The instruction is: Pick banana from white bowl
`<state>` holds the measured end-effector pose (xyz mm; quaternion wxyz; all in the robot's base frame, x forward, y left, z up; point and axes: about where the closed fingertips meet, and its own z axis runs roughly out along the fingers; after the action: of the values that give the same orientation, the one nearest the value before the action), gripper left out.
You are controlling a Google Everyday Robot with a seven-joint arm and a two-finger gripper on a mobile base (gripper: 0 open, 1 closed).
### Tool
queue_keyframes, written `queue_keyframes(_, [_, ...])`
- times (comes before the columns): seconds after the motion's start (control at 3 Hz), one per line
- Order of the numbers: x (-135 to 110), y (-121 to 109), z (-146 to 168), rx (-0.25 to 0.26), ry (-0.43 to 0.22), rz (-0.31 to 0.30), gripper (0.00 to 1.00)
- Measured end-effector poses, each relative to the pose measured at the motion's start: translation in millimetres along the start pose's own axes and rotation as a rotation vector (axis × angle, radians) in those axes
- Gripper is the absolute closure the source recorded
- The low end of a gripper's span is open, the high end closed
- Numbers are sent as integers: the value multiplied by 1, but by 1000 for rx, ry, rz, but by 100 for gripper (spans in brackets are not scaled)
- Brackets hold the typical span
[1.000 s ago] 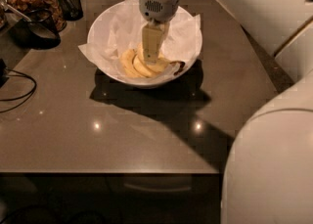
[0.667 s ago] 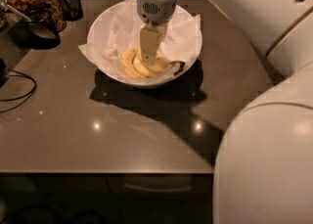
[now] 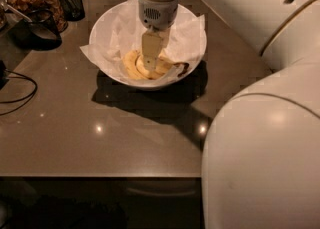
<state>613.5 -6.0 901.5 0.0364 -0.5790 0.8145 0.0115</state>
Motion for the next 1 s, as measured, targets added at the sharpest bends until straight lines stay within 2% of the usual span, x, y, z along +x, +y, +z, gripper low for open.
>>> queue_keyframes(0.33, [-1, -1, 8, -20, 7, 7, 38])
queue_keyframes(1.0, [1, -6, 23, -51, 25, 22, 37])
